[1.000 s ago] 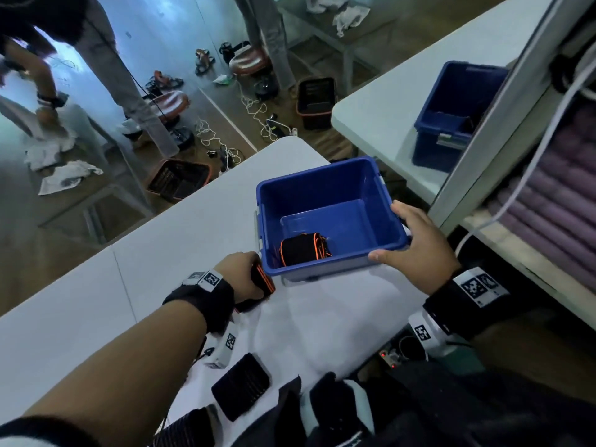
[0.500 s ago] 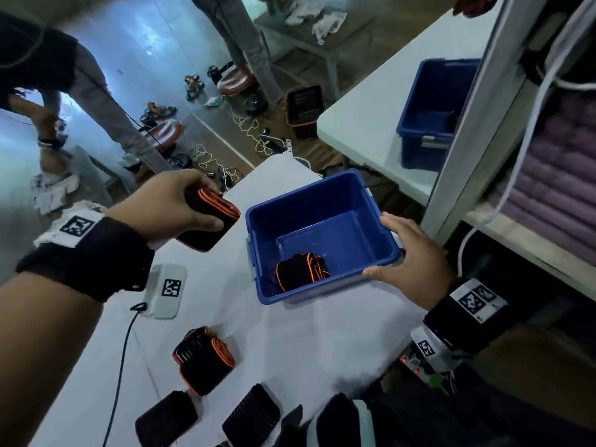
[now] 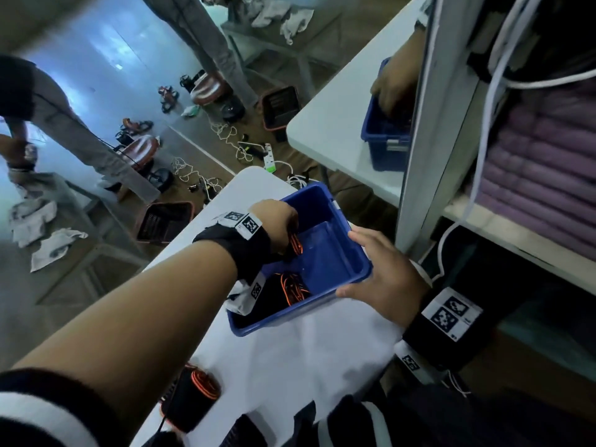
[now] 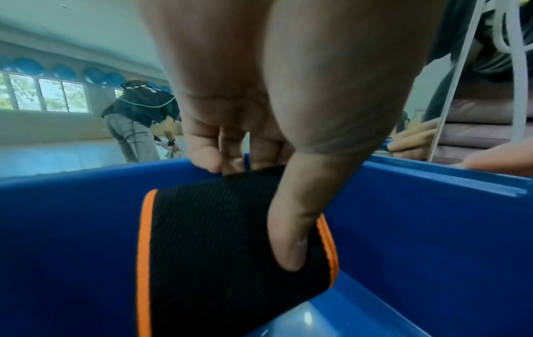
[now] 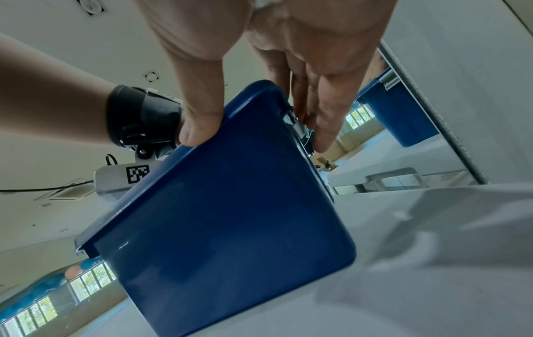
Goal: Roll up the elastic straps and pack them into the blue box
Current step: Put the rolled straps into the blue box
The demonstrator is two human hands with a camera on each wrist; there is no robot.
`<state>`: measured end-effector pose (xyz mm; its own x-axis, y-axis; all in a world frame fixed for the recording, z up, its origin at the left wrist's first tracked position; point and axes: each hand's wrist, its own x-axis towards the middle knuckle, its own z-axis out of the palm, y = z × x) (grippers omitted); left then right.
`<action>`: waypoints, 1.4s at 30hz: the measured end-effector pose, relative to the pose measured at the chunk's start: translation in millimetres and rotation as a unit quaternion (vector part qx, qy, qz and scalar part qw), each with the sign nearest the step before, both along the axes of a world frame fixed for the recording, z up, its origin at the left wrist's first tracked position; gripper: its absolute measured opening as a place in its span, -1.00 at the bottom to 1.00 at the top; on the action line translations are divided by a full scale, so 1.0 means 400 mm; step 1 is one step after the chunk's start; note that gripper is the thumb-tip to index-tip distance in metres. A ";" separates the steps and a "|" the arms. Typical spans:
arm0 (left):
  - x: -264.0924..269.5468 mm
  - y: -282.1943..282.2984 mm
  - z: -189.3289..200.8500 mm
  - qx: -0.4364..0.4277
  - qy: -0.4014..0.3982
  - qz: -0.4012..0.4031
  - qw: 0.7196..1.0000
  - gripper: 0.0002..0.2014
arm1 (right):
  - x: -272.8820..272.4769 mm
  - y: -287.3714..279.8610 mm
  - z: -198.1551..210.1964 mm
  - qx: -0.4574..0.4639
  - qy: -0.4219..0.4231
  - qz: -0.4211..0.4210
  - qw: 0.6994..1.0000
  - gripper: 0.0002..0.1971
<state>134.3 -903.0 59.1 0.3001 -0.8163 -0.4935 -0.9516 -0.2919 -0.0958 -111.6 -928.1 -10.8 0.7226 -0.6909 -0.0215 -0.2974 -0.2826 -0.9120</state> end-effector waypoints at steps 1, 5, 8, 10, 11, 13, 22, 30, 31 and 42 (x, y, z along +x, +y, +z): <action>-0.007 -0.004 -0.006 0.019 0.001 0.002 1.000 -0.71 | 0.001 0.000 -0.004 0.002 -0.005 -0.001 1.000 0.01; -0.017 -0.005 -0.042 0.110 0.011 0.022 0.994 -0.71 | -0.002 0.001 -0.014 -0.007 -0.012 -0.005 1.000 0.01; -0.015 0.011 -0.069 0.134 -0.001 0.044 0.990 -0.72 | -0.006 0.000 -0.015 -0.011 -0.022 -0.003 1.000 0.00; -0.012 0.031 -0.082 0.141 -0.003 0.063 0.988 -0.70 | -0.008 -0.001 -0.015 -0.006 -0.022 -0.002 1.000 -0.01; -0.007 0.042 -0.088 0.141 -0.001 0.074 0.987 -0.70 | -0.007 -0.002 -0.014 -0.006 -0.019 0.000 1.000 -0.01; -0.004 0.057 -0.093 0.137 0.014 0.090 0.986 -0.70 | -0.007 -0.004 -0.013 -0.007 -0.012 0.008 1.000 -0.01; -0.036 0.073 -0.004 0.126 0.050 0.026 0.990 -0.64 | -0.007 -0.011 -0.008 -0.013 0.003 0.020 1.000 -0.02; -0.087 0.121 -0.092 0.193 0.023 -0.067 0.979 -0.75 | -0.003 -0.008 -0.016 -0.019 -0.001 0.021 1.000 -0.03; -0.081 0.120 -0.096 0.190 0.027 -0.064 0.979 -0.74 | -0.003 -0.009 -0.017 -0.019 0.001 0.023 1.000 -0.03; -0.089 0.086 -0.122 0.261 0.014 -0.096 0.960 -0.73 | -0.004 -0.011 -0.024 -0.012 0.005 0.017 1.000 -0.03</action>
